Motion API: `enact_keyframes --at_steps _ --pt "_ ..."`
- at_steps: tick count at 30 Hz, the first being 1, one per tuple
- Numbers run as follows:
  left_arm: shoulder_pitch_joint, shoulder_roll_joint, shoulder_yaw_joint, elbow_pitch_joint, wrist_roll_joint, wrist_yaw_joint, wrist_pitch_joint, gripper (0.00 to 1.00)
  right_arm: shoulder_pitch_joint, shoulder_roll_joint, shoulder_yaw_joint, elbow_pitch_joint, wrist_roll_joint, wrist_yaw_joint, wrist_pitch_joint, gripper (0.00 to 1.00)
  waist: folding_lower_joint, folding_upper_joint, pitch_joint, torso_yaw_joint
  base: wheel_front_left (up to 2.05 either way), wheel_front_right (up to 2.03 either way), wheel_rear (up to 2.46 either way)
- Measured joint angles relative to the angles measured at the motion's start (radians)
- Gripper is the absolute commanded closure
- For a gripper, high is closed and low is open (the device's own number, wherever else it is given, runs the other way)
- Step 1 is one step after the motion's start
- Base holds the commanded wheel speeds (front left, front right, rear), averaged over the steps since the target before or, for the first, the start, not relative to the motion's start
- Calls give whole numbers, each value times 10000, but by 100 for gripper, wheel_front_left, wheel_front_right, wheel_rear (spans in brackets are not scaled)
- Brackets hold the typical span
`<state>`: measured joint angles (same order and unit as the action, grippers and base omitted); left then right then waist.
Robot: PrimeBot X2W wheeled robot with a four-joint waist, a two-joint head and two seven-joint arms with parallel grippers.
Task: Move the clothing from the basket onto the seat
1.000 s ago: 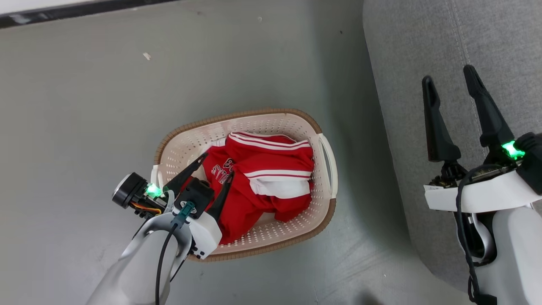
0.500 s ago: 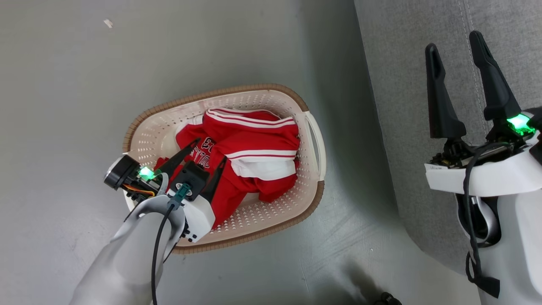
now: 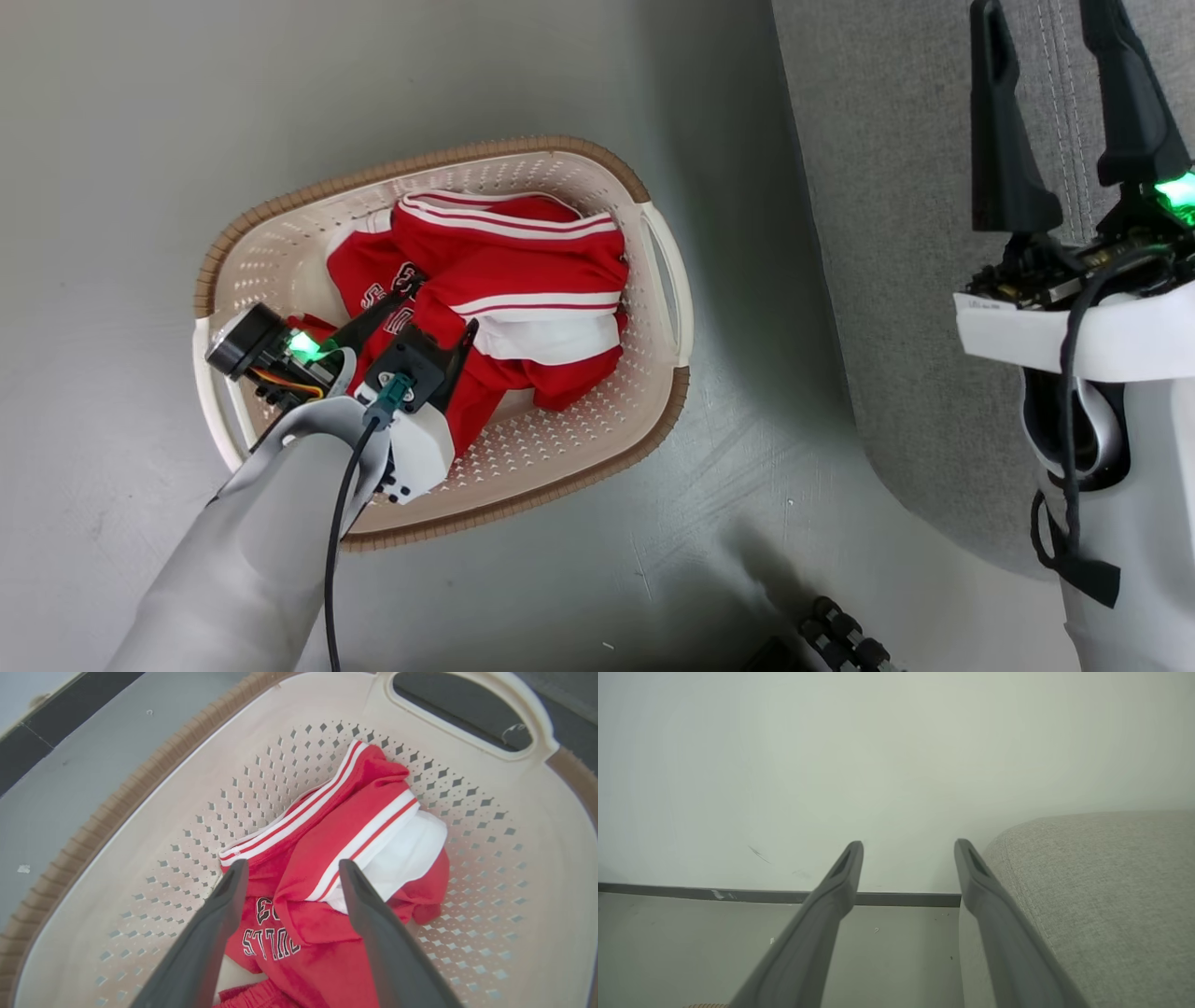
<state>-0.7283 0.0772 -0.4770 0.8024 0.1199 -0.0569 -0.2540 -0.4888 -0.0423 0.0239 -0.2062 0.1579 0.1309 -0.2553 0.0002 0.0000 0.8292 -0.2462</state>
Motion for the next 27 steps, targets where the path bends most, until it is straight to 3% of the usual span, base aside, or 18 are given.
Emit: enact_keyframes --at_steps 27 --pt "-1431 504 -44 1814 217 13 134 0 -729 0 211 -96 527 0 0 0 0 0 1378 -876 0 0 0"
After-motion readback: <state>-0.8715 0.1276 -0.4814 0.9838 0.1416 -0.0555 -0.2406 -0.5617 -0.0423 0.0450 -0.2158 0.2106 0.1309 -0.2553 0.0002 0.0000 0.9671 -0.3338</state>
